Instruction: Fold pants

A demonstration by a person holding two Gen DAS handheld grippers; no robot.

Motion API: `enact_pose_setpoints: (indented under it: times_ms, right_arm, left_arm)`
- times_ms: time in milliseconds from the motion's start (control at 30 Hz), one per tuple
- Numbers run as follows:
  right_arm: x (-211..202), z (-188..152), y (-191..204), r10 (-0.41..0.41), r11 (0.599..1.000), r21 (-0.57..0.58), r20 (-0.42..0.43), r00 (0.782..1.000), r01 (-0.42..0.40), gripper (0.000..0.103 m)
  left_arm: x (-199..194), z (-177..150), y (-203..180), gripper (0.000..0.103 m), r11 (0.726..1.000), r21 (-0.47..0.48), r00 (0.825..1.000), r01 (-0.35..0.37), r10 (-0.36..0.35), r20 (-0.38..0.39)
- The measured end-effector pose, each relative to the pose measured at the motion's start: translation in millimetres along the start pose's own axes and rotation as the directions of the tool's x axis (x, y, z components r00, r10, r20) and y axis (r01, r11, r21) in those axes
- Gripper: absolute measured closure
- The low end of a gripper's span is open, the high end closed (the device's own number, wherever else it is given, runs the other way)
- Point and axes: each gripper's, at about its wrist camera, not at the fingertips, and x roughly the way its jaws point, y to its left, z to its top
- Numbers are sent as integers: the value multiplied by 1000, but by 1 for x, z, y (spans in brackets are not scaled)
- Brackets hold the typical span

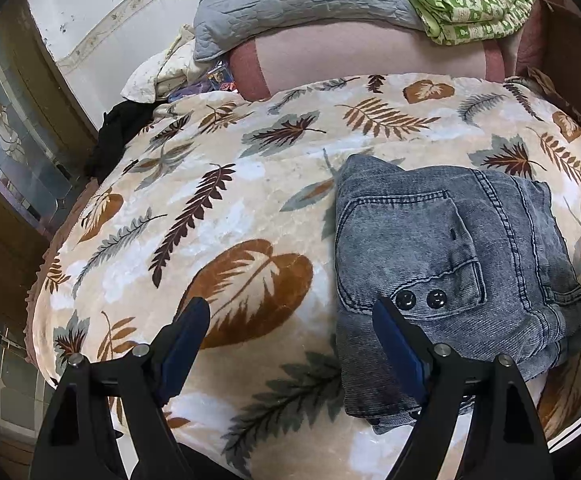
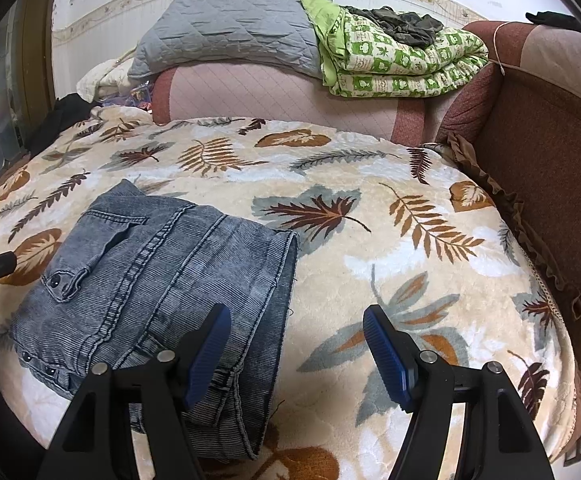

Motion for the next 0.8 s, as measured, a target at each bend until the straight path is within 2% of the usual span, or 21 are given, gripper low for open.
enact_pose_setpoints:
  times_ms: [800]
  right_arm:
    - [0,0,1,-2,1000,-4,-1,1000,2,31]
  left_arm:
    - [0,-5,-7,19,1000,11,1000,4,-4,-8]
